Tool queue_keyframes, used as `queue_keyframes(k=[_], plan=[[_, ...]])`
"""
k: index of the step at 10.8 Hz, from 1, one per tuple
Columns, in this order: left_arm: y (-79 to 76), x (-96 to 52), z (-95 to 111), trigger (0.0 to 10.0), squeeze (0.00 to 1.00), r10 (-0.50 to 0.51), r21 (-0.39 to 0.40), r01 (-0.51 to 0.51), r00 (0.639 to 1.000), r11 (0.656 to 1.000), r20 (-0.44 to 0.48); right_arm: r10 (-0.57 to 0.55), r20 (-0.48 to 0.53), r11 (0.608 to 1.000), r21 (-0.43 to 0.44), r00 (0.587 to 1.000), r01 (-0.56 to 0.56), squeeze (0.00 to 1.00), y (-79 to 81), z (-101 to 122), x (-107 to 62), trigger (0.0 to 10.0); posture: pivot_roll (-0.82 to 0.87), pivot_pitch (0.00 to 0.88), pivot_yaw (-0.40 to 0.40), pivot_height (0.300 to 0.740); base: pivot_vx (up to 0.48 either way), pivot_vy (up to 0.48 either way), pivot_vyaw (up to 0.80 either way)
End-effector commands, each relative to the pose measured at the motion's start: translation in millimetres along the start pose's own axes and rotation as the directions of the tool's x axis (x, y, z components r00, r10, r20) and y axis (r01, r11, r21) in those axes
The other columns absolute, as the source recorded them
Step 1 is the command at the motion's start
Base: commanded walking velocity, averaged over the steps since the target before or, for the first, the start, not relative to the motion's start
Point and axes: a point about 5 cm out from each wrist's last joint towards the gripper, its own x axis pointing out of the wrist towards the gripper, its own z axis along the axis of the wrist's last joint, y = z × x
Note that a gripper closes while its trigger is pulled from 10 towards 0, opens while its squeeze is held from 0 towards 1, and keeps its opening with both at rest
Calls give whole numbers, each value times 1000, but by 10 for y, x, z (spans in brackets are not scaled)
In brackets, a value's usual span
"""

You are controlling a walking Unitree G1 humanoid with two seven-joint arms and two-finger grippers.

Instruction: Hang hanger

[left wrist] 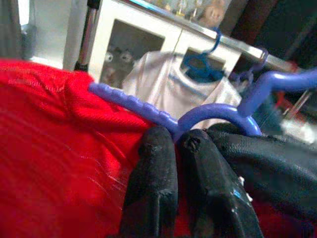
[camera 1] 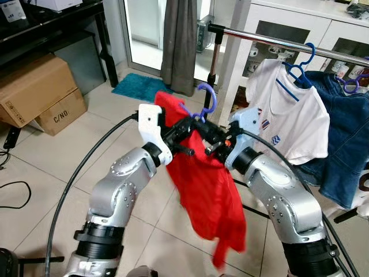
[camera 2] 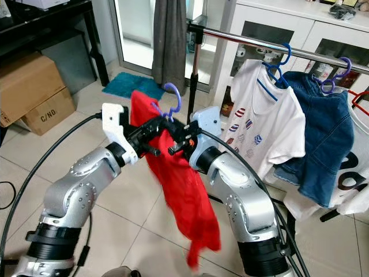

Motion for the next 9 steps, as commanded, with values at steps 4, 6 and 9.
queue_keyframes(k=[4,6,9], plan=[[464,-247,71,10000,1000,260,241,-248,965,938,-22,-93,63,995,-15,994,94,0,-226,131,-166,0,-52,0,-36,740,0,0,0],[491,-253,65,10000,1000,311,234,-296,950,926,-28,-105,72,994,-10,992,106,0,-241,155,-157,0,-59,0,-32,740,0,0,0],[421,-210,40,10000,1000,366,175,-360,930,916,-3,-114,71,993,-10,991,115,0,-275,171,-159,0,-69,0,-43,740,0,0,0]])
